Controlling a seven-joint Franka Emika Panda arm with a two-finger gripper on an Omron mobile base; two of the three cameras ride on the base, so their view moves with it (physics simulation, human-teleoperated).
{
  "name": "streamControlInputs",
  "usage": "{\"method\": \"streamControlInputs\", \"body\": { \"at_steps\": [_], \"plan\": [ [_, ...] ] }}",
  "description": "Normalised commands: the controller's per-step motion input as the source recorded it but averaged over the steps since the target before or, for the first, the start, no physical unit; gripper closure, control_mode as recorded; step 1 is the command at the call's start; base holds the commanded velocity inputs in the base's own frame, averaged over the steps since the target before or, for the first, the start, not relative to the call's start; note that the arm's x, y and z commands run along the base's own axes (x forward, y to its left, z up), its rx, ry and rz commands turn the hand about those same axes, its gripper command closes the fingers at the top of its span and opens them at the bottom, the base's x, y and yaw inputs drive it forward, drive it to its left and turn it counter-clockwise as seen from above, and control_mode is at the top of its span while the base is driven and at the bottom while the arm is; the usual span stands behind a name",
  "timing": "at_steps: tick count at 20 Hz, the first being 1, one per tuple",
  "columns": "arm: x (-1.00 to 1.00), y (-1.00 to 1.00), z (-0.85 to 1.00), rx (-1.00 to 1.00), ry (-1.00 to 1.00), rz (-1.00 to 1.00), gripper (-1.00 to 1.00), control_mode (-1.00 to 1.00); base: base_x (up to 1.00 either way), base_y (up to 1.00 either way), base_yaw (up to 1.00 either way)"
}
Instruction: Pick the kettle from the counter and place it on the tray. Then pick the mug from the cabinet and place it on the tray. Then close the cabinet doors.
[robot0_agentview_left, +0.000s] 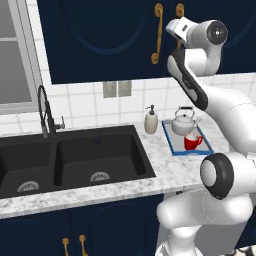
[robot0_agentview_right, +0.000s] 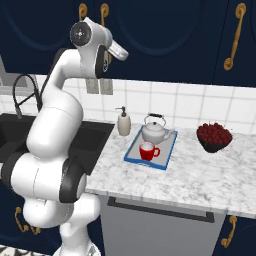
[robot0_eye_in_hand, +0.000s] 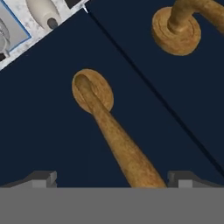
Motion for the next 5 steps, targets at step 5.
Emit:
{"method": "streamControlInputs", "body": {
  "at_steps": [5],
  "plan": [
    [0.41, -0.02, -0.21, -0.02, 0.12, -0.01, -1.00, -1.00, 0.00, 0.00, 0.00]
  ]
}}
